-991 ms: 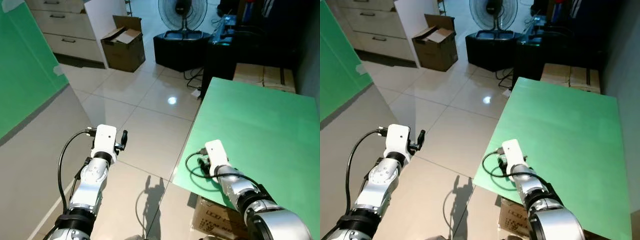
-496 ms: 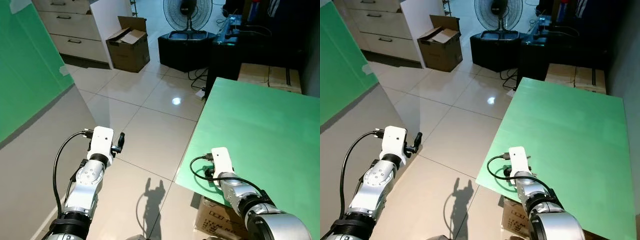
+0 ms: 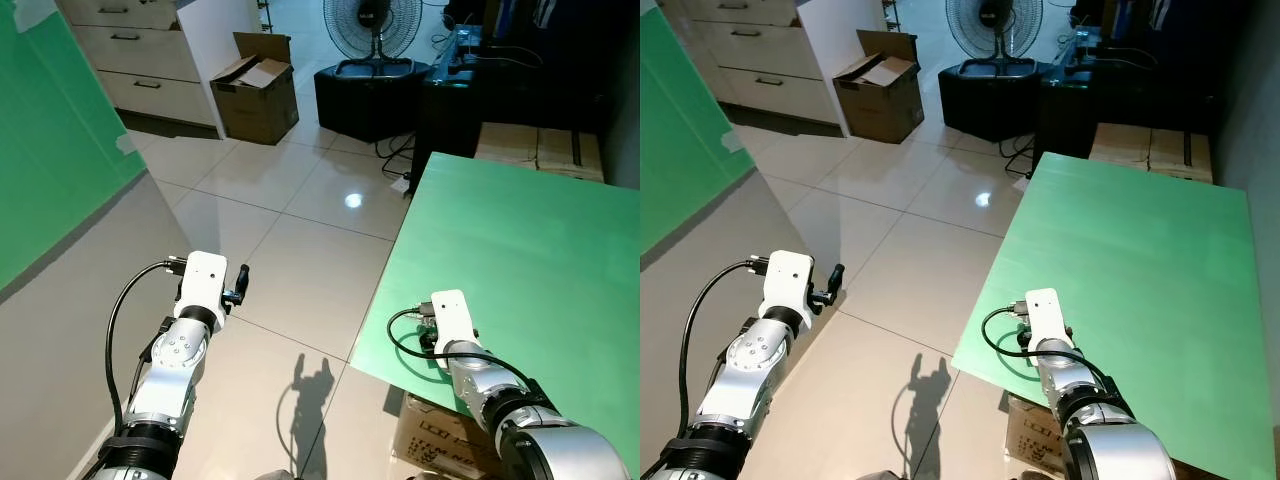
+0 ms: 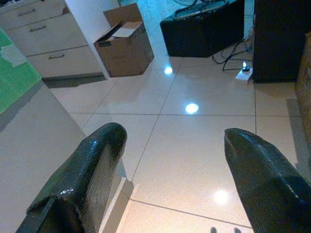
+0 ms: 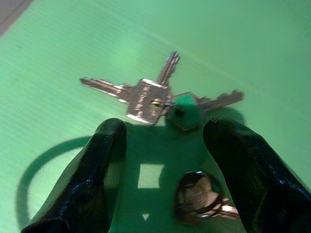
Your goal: Hang keys on a hook
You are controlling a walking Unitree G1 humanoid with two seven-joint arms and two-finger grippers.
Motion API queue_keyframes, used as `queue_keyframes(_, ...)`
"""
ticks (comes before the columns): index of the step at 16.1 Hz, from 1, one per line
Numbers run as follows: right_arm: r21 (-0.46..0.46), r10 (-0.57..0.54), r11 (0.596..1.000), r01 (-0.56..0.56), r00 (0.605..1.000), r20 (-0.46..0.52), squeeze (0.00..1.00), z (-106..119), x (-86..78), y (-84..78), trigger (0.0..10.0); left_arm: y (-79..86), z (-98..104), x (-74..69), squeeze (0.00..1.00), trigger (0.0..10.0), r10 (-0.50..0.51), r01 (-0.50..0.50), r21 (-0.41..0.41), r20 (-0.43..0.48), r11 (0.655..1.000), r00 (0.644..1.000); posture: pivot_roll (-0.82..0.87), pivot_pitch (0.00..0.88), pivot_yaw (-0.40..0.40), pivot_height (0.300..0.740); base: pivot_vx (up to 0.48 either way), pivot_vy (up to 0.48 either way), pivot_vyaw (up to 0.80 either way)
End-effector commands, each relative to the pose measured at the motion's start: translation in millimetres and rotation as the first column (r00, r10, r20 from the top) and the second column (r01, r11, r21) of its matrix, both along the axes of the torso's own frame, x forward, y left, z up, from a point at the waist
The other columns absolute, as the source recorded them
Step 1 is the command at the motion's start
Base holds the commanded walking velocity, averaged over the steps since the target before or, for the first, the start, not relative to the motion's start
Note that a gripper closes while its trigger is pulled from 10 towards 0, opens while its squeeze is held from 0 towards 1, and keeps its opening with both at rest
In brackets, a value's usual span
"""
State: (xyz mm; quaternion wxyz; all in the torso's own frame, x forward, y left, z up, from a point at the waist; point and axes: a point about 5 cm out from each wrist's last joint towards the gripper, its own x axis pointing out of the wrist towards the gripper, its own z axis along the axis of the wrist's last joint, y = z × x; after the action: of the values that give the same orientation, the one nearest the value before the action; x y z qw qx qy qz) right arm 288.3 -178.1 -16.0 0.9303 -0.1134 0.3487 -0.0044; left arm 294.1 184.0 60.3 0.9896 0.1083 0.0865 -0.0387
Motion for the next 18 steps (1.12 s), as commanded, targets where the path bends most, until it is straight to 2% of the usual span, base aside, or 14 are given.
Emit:
queue_keyframes(1, -0.018, 0.027, 0.999, -0.027, 0.999, 0.035, 0.0, 5.7, 6.2, 4.0, 10.0, 2.9, 1.3, -1.4, 0.0, 10.0, 0.005, -0.005, 0.002, 0.001, 1.0, 1.0, -0.01, 0.038, 0.138, 0.74, 0.0, 0.0, 0.0)
queue_keyframes(6, -0.046, 0.045, 0.998, -0.042, 0.998, 0.05, 0.0, 6.6, 6.5, 2.2, 10.0, 3.2, 1.4, -3.5, 0.0, 10.0, 0.021, -0.021, -0.006, 0.003, 1.0, 1.0, -0.01, 0.048, 0.135, 0.74, 0.0, 0.0, 0.0)
queue_keyframes(10, -0.021, 0.054, 0.998, -0.053, 0.996, 0.066, 0.0, 7.4, 7.2, 4.5, 10.0, 4.4, 3.1, -5.7, 0.0, 10.0, 0.021, -0.021, -0.003, 0.005, 1.0, 1.0, 0.0, 0.063, 0.137, 0.74, 0.0, 0.0, 0.0)
queue_keyframes(14, -0.129, 0.124, 0.984, -0.121, 0.992, 0.011, 0.0, 3.1, 1.9, -5.2, 10.0, 5.5, 4.2, -9.0, 0.0, 10.0, 0.036, -0.036, -0.006, 0.008, 0.999, 0.999, 0.01, 0.087, 0.12, 0.74, 0.0, 0.0, 0.0)
queue_keyframes(18, -0.244, 0.257, 0.932, -0.269, 0.963, -0.078, 0.0, -1.6, -4.6, -15.1, 10.0, 3.4, -1.5, -20.1, 0.0, 10.0, 0.071, -0.071, -0.024, -0.005, 0.997, 0.997, 0.02, 0.115, 0.082, 0.74, 0.0, 0.0, 0.0)
